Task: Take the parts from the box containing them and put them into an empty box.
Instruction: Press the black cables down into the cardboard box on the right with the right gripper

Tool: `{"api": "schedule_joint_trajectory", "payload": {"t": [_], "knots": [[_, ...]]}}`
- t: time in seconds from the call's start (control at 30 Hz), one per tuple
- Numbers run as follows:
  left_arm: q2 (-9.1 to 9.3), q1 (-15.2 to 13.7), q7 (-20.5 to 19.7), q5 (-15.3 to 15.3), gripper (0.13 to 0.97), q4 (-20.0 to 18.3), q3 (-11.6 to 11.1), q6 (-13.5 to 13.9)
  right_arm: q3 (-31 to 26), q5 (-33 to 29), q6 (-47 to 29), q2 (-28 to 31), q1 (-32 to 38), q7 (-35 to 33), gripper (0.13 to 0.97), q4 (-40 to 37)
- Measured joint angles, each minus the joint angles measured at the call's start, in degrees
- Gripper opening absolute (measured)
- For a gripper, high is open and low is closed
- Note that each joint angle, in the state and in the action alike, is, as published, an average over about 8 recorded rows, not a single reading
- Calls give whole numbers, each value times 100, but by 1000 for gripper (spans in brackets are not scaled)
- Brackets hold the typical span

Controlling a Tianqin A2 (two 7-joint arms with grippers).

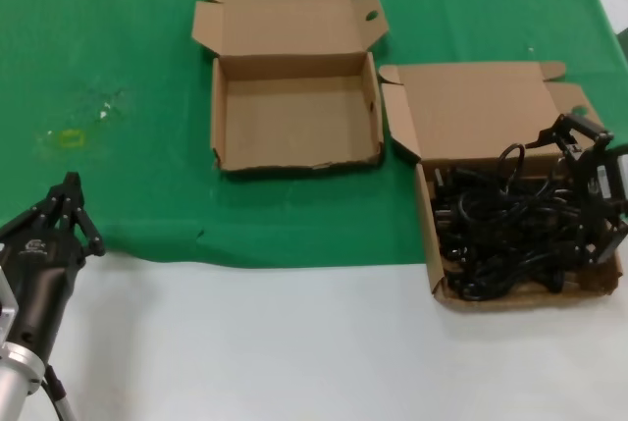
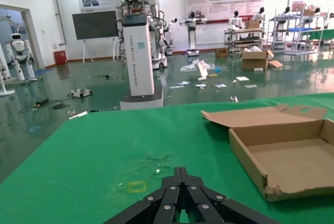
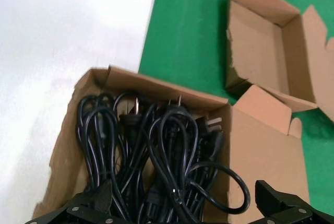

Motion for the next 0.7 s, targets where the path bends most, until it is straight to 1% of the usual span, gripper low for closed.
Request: {"api": "schedule_joint_trajectory", "payload": {"t": [0.27, 0.7], "knots": [[0, 0, 0, 0, 144, 0, 0, 0, -63, -161, -105, -352, 291, -651, 966, -622], [0, 0, 0, 0, 144, 0, 0, 0, -86, -304, -3, -798, 558, -1282, 944, -1503]]}}
